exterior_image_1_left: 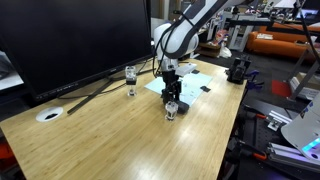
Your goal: Wipe the whiteboard using the black eraser on the desk
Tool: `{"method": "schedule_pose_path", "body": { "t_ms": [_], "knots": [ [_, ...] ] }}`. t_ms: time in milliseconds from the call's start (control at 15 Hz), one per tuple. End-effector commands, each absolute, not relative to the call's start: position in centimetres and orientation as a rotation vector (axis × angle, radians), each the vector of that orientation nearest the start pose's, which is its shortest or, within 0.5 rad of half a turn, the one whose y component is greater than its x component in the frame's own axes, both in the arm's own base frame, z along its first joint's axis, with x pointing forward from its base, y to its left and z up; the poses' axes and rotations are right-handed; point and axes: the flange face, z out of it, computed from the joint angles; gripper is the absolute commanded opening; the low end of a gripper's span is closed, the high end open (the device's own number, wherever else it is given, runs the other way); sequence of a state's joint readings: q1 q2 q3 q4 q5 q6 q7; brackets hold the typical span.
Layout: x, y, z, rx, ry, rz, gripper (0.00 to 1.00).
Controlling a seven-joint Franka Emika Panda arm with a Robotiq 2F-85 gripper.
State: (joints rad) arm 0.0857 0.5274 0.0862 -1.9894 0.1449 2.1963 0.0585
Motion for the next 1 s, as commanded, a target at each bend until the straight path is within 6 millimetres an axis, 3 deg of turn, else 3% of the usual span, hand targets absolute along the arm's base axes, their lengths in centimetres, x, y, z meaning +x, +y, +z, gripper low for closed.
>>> {"method": "schedule_pose_path", "body": {
  "t_ms": [0,333,933],
  "knots": [
    [56.2,9.0,18.7,-3.024,0.010,0.467,0.26],
    [56.5,6.7,19.2,-3.034,0.030,0.465,0.26],
    [56.3,2.8,17.2,-3.050,0.078,0.535,0.26]
  ]
}}
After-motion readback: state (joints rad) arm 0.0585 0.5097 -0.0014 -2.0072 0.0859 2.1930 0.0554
